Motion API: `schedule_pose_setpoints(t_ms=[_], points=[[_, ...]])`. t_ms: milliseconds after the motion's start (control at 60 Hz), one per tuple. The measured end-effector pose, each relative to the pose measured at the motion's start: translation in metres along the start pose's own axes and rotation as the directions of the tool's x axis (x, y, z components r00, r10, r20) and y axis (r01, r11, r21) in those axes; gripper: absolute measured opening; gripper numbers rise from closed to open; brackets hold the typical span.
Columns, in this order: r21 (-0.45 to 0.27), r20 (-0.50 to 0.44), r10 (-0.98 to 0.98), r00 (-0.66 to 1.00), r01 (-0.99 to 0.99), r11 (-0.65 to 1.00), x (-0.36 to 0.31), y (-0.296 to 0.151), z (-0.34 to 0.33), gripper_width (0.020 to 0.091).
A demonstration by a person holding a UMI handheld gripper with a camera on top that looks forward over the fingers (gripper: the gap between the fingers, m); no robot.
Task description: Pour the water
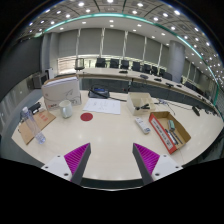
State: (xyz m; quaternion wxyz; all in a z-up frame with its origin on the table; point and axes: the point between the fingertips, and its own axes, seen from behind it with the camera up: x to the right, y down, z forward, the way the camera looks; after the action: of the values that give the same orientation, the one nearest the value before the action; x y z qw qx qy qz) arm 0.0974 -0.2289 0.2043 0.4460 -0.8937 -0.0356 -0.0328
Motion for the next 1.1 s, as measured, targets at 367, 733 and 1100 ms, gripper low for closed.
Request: schedule_pose_setpoints(t_ms=[367,733,1100], points=[[-0.001,0.037,-0.018,0.999,0.019,1.0,-0.144,0.026,-0.008,0.0862],[0.077,0.199,-0.01,0.98,-0.006,0.997,-0.363,0.027,0.025,0.0865],[0.224,0.146,0.016,0.989,-0.049,0.973,-0.423,-0.01,0.148,0.0728]])
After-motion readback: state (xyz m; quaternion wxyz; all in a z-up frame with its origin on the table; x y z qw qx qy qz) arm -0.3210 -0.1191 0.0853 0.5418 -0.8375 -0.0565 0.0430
